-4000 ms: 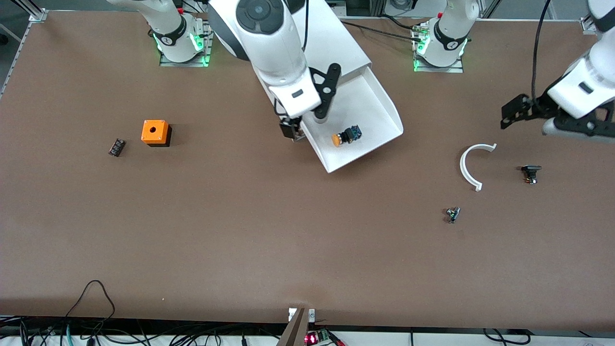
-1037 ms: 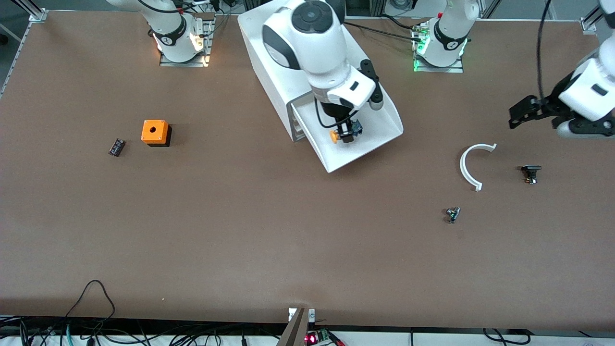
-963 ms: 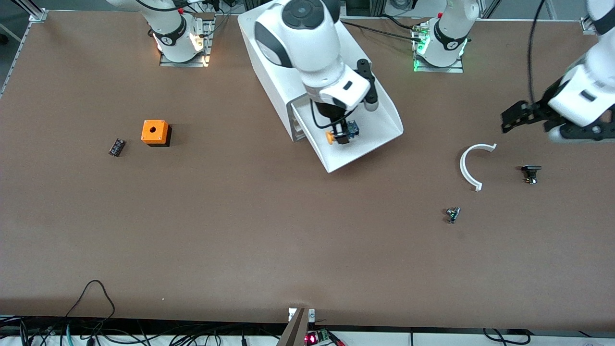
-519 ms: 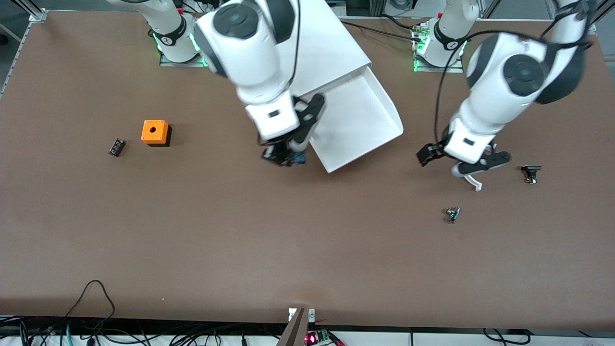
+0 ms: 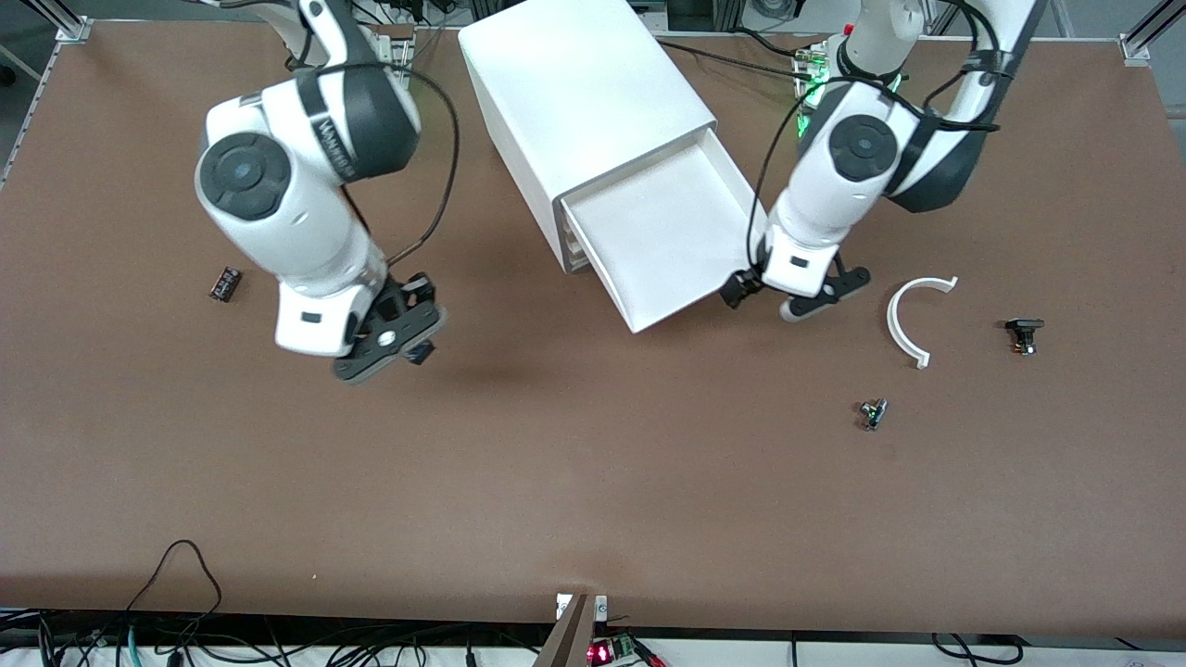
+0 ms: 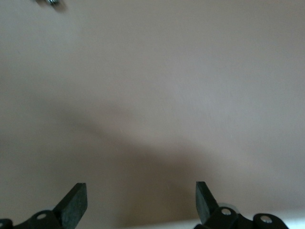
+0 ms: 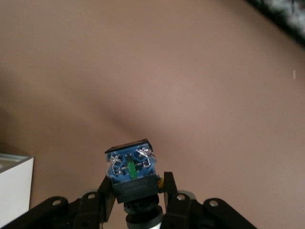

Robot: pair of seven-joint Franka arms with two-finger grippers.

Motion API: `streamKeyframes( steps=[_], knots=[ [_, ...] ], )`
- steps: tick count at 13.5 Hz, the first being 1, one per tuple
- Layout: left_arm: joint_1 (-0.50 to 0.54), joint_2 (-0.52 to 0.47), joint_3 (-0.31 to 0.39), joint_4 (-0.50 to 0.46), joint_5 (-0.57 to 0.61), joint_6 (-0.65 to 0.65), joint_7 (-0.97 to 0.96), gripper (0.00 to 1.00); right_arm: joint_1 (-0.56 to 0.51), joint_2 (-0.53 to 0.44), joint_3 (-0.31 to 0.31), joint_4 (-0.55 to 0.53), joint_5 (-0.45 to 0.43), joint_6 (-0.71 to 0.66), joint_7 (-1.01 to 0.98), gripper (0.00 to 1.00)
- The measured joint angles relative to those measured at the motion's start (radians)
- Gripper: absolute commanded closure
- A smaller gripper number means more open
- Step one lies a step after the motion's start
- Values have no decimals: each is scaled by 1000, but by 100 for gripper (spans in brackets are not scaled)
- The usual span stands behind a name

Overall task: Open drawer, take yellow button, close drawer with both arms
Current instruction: 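Push the drawer shut with the left gripper while the right gripper carries the button, then place the button beside the orange box with the right gripper while the left gripper withdraws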

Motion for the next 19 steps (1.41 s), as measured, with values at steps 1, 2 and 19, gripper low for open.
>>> streamKeyframes(
  steps=[1,2,19],
  knots=[
    [-1,0,-26,-9,0,0,-8,0,-32,-7,0,-42,-2,0,29,74],
    [-1,-1,-55,-16,0,0,-11,0,-67,-13,-1,-85,-3,7,34,74],
    [10,-43,-341,-110,-1,0,-18,0,-334,-97,5,-828,-5,810,-243,73]
  ],
)
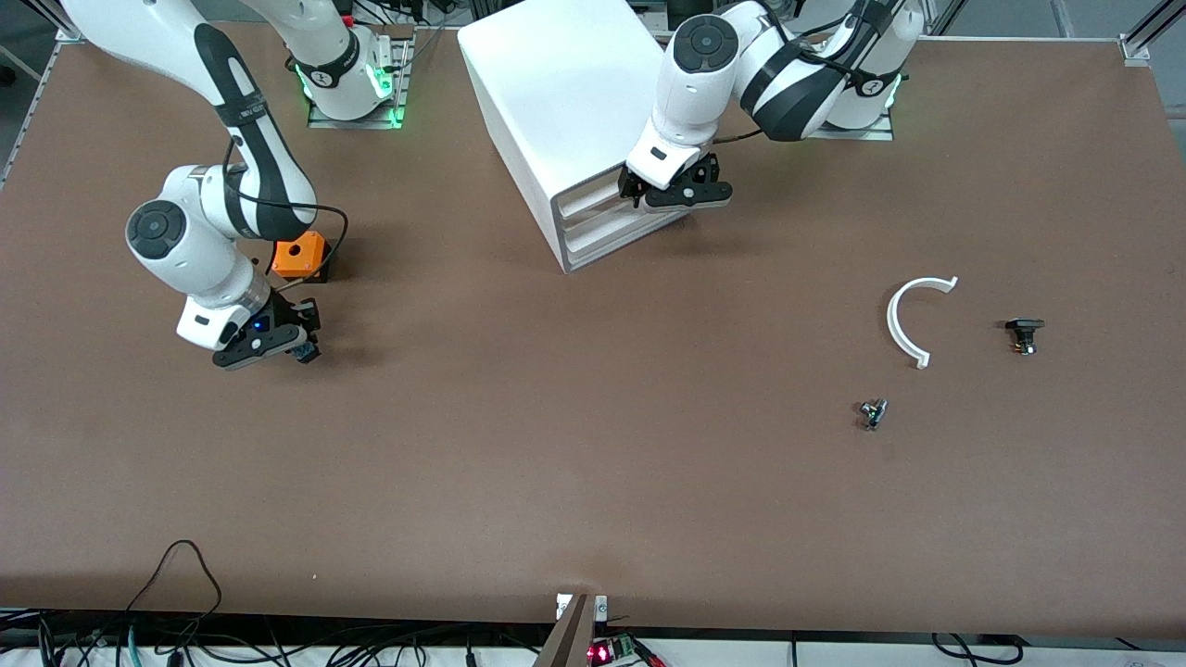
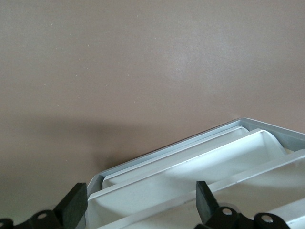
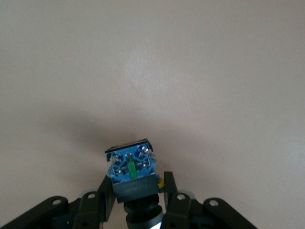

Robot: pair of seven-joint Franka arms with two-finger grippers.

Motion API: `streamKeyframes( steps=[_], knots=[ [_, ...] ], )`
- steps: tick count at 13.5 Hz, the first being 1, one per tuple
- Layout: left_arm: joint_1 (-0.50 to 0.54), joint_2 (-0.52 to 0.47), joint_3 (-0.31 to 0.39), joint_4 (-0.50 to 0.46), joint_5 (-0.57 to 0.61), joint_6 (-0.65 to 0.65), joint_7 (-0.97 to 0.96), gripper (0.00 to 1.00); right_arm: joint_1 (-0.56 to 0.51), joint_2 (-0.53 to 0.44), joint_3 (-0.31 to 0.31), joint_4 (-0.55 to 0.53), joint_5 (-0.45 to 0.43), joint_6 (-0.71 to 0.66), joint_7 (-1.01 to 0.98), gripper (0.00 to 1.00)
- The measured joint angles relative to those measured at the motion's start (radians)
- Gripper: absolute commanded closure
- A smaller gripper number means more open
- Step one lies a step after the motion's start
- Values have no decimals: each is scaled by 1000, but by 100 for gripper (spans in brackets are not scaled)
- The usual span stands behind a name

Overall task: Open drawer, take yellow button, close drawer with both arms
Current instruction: 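Place the button beside the orange box with the right gripper while the left gripper withdraws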

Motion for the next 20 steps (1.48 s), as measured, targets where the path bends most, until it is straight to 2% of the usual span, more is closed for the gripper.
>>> streamKeyframes(
  steps=[1,2,3,5,8,11,14,17,20],
  knots=[
    [4,0,1,1,0,2,0,0,-9,0,0,-24,0,33,-17,59],
    [16,-2,12,5,1,9,-1,0,-17,0,0,-43,0,63,-28,25],
    [31,-6,46,17,2,16,-1,0,-21,0,1,-54,0,81,-32,0],
    [61,-16,159,62,4,19,25,0,-24,-1,5,-58,0,86,-32,0],
    [86,-47,307,130,8,-38,215,0,-26,-21,36,-56,1,71,14,0],
    [87,-96,442,235,8,-258,461,0,-26,-68,78,-43,1,26,105,0],
    [86,-144,536,349,8,-468,630,0,-27,-128,119,-20,2,-31,189,0],
    [85,-192,604,406,8,-549,752,0,-27,-174,164,79,2,-242,350,0],
    [85,-217,633,466,8,-638,787,0,-25,-189,180,312,2,-625,499,0]
  ],
)
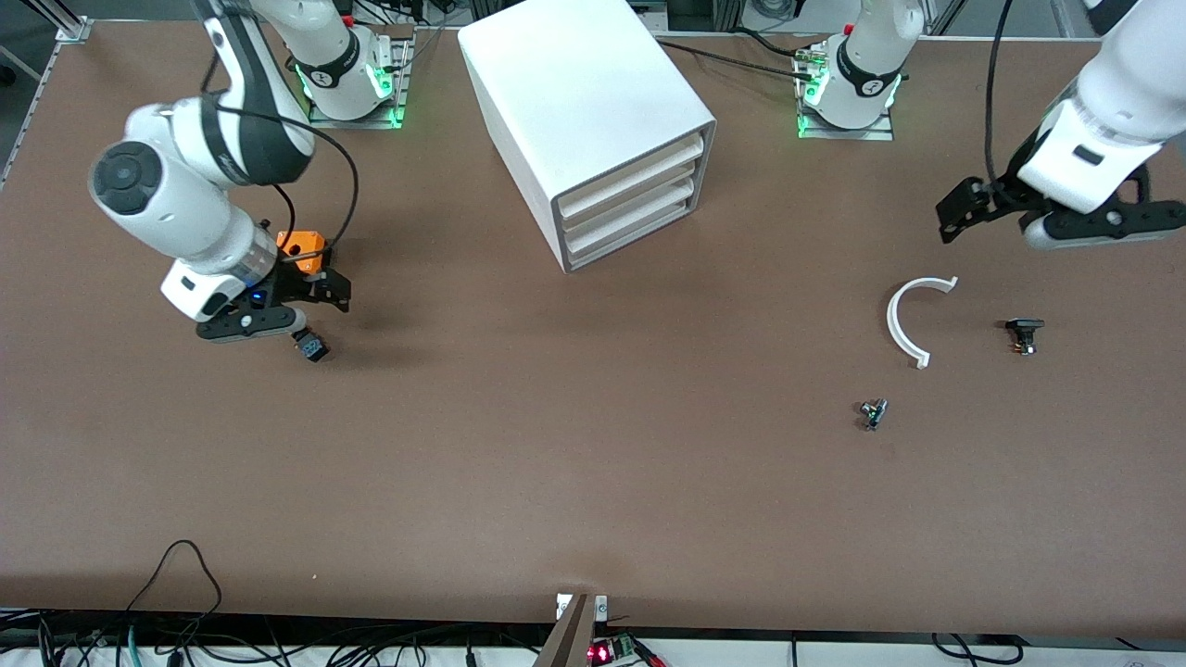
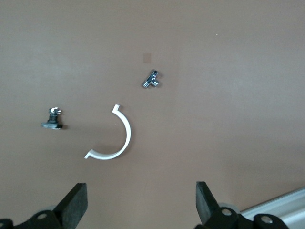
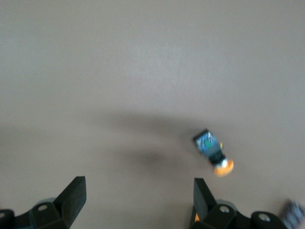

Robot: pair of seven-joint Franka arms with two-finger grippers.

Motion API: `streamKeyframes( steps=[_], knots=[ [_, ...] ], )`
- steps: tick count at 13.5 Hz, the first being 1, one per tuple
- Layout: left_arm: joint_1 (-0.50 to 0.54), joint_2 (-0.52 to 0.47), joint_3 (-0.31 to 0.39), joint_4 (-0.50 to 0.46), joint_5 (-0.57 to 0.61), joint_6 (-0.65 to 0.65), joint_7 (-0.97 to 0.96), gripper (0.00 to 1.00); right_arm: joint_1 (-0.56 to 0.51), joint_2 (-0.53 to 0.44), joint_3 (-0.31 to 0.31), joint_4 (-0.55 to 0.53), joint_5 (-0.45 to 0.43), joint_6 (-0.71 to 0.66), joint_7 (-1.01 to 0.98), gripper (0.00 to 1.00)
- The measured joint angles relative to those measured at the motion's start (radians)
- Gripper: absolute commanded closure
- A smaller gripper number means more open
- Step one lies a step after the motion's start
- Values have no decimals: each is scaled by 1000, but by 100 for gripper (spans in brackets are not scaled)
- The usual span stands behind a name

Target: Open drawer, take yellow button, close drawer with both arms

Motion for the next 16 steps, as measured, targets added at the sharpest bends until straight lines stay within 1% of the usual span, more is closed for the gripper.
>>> streamKeyframes(
  steps=[1,3,5,8,11,13,16],
  knots=[
    [0,-6,0,27,0,-30,1,0,1,-1,2,92,0,-128,34,0],
    [-2,-13,0,50,0,-58,2,0,1,-1,3,245,0,-315,67,0],
    [-2,-7,1,46,0,-66,2,0,1,0,3,331,-1,-411,76,0],
    [-1,16,14,40,0,-66,3,0,-15,4,-4,380,-34,-443,78,0],
    [0,26,30,40,0,-66,5,0,-75,5,-22,433,-54,-472,76,0],
    [0,27,37,40,0,-66,5,0,-86,5,-51,467,-56,-484,74,0],
    [3,33,40,40,0,-66,5,0,-87,6,-116,493,-57,-484,35,0]
  ],
)
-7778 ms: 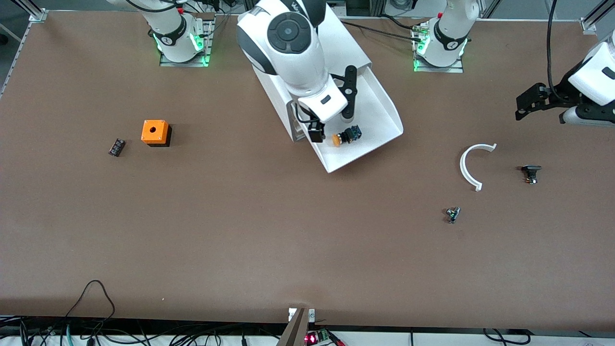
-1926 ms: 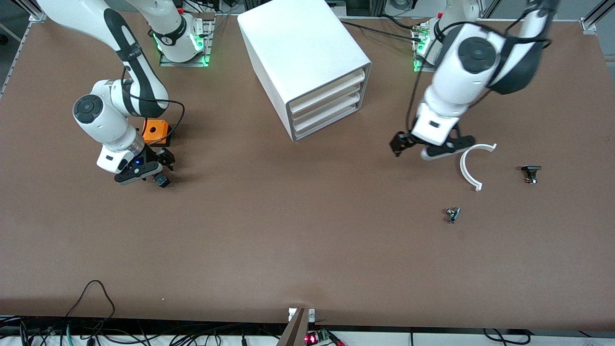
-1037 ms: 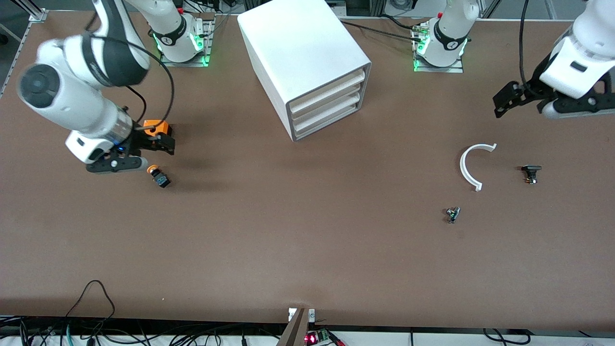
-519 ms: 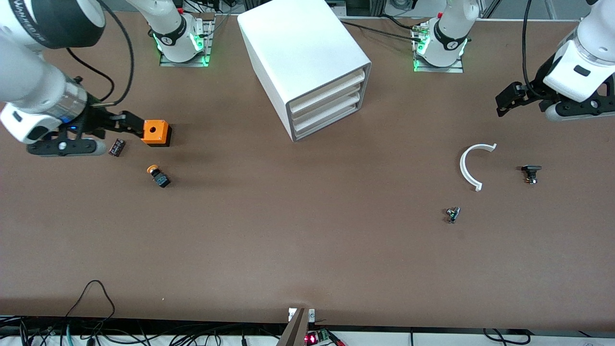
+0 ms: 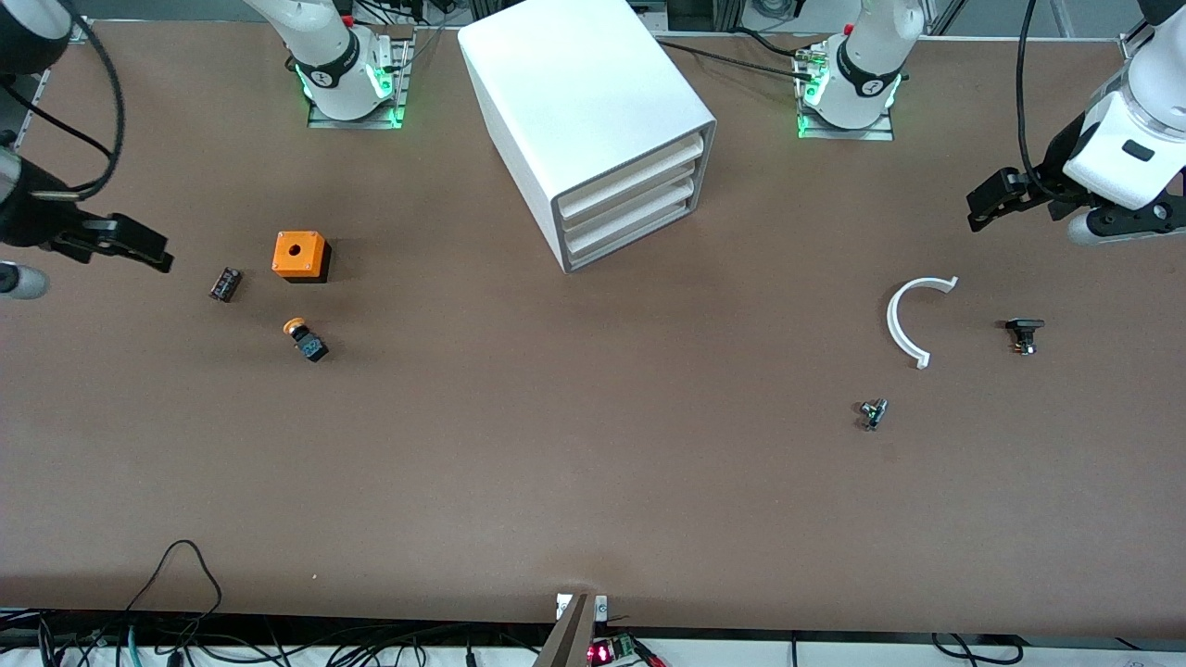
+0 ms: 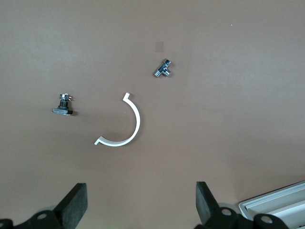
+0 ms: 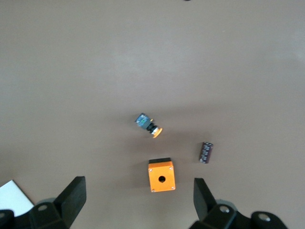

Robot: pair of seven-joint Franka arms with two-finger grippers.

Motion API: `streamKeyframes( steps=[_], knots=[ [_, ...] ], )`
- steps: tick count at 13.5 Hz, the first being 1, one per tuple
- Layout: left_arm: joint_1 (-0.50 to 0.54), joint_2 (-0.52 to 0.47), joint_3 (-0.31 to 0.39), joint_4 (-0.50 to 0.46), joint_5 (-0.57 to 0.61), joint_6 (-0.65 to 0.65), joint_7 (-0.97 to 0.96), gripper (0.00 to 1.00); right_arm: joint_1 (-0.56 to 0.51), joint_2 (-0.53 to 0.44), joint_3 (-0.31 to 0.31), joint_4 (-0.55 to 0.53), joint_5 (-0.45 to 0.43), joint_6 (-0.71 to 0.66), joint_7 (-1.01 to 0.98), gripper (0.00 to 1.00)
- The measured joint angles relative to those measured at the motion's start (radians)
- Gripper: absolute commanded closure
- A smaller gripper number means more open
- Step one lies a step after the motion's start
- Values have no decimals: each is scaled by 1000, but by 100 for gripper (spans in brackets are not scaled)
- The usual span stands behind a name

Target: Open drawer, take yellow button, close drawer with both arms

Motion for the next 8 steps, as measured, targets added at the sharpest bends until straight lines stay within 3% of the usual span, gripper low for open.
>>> streamKeyframes(
  steps=[3,8],
  knots=[
    [1,3,1,0,0,0,0,0,-1,0,-39,20,-1,-16,-33,0],
    [11,4,3,0,0,-3,0,0,-15,6,-41,20,-5,-26,-33,0]
  ],
)
